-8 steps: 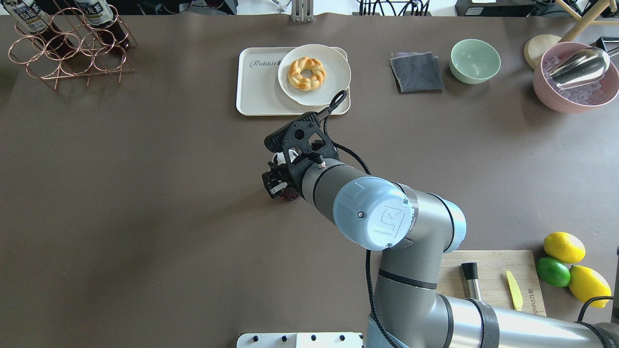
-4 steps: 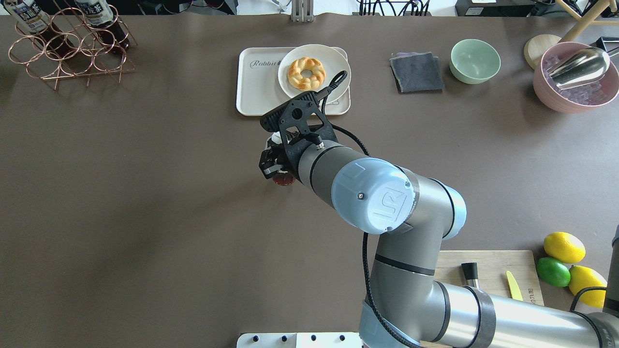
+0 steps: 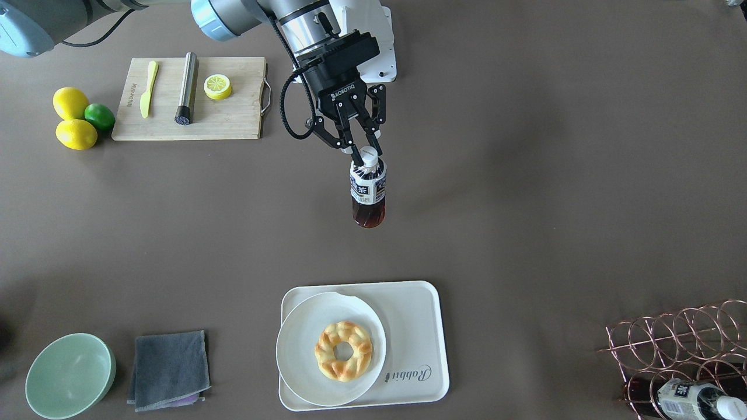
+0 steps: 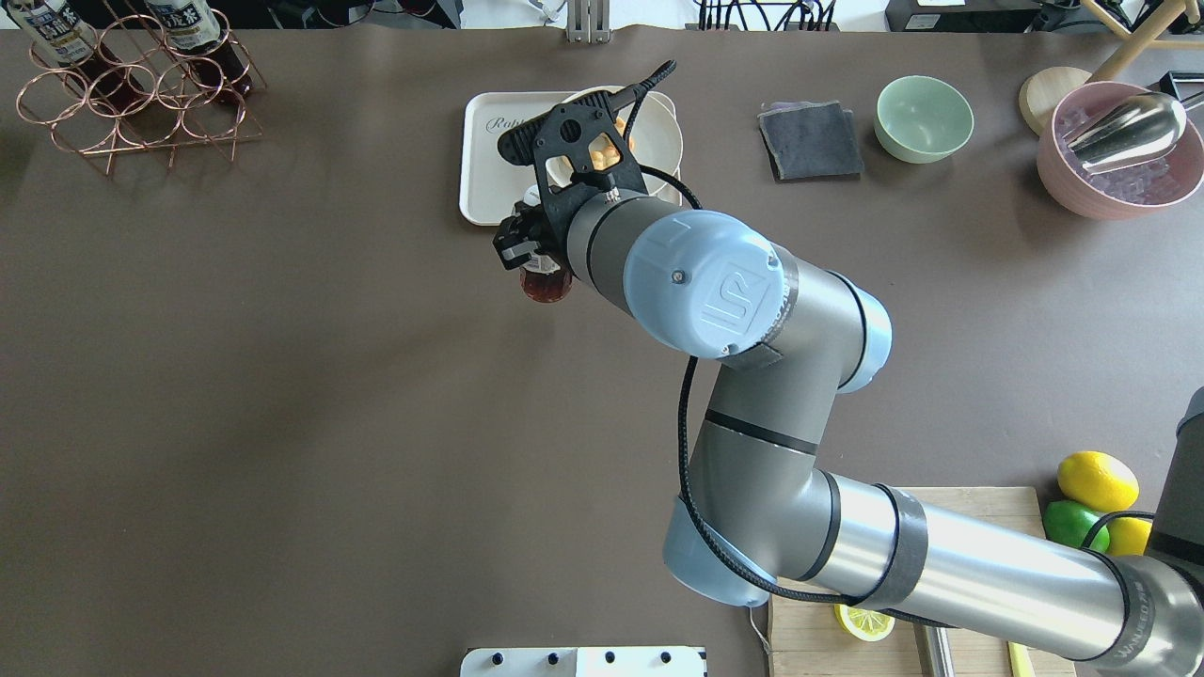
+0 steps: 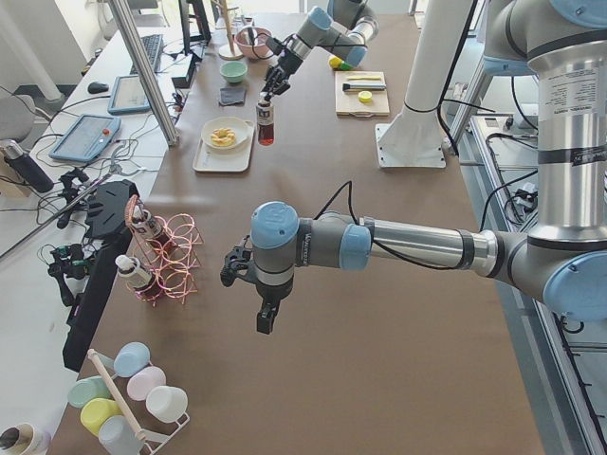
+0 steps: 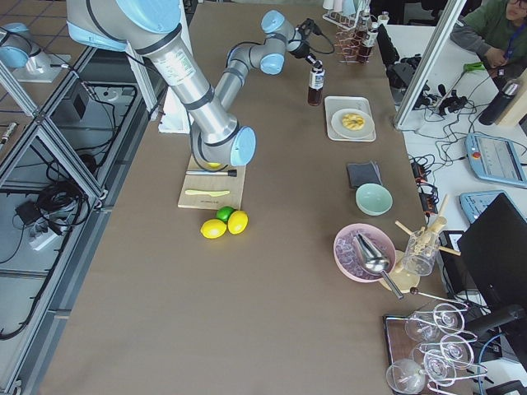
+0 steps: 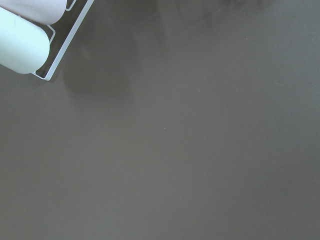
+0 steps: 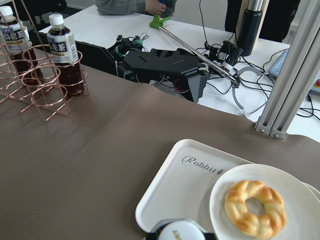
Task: Place tea on tray
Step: 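Lift the tea bottle with the right gripper toward the white tray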
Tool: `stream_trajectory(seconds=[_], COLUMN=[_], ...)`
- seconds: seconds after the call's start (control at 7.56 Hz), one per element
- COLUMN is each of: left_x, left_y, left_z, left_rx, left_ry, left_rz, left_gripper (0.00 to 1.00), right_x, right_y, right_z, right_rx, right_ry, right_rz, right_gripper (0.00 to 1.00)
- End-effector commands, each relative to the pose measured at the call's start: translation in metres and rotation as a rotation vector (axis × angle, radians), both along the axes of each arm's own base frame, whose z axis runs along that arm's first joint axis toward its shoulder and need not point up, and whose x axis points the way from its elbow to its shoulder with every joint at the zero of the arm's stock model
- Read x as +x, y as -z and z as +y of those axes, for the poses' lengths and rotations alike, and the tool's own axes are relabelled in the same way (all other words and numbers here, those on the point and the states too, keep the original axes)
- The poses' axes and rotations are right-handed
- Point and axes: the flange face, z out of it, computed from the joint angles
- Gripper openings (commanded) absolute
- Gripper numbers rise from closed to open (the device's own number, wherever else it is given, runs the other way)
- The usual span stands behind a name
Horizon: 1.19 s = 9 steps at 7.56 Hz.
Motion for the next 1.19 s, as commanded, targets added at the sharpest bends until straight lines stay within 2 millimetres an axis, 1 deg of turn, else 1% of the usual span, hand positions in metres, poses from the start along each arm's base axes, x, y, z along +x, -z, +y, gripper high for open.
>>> stream_trajectory(seconds=[0.0, 0.13, 0.26, 0.4, 0.53, 0.66, 0.79, 1.06], left_x=[-0.003, -0.005, -0.006, -0.007, -0.007, -0.007, -0.008, -0.013], left_y=[-0.011, -0.012, -0.012, -0.012, -0.012, -0.012, -0.012, -0.010], left_z=[0.016, 0.019, 0.019, 0.019, 0.019, 0.019, 0.019, 0.020], left_rx=[-0.021, -0.024, -0.024, -0.024, -0.025, -0.025, -0.024, -0.021], left_ry=[0.008, 0.011, 0.016, 0.017, 0.017, 0.017, 0.021, 0.031], left_rz=[0.003, 0.003, 0.003, 0.003, 0.003, 0.003, 0.003, 0.003], left_gripper=[1.00, 1.00, 1.00, 1.00, 1.00, 1.00, 1.00, 1.00], right_x=[-0.027, -0.036, -0.044, -0.055, -0.078, -0.093, -0.095, -0.095], right_y=[0.048, 0.057, 0.073, 0.069, 0.052, 0.042, 0.038, 0.037], right_z=[-0.085, -0.114, -0.128, -0.140, -0.160, -0.171, -0.172, -0.173], right_rx=[-0.053, -0.110, -0.123, -0.122, -0.114, -0.128, -0.134, -0.136], right_ry=[-0.047, -0.060, -0.067, -0.065, -0.058, -0.058, -0.059, -0.059], right_rz=[0.045, 0.050, 0.059, 0.054, 0.035, 0.057, 0.065, 0.067], right_gripper=[0.00, 0.00, 0.00, 0.00, 0.00, 0.00, 0.00, 0.00])
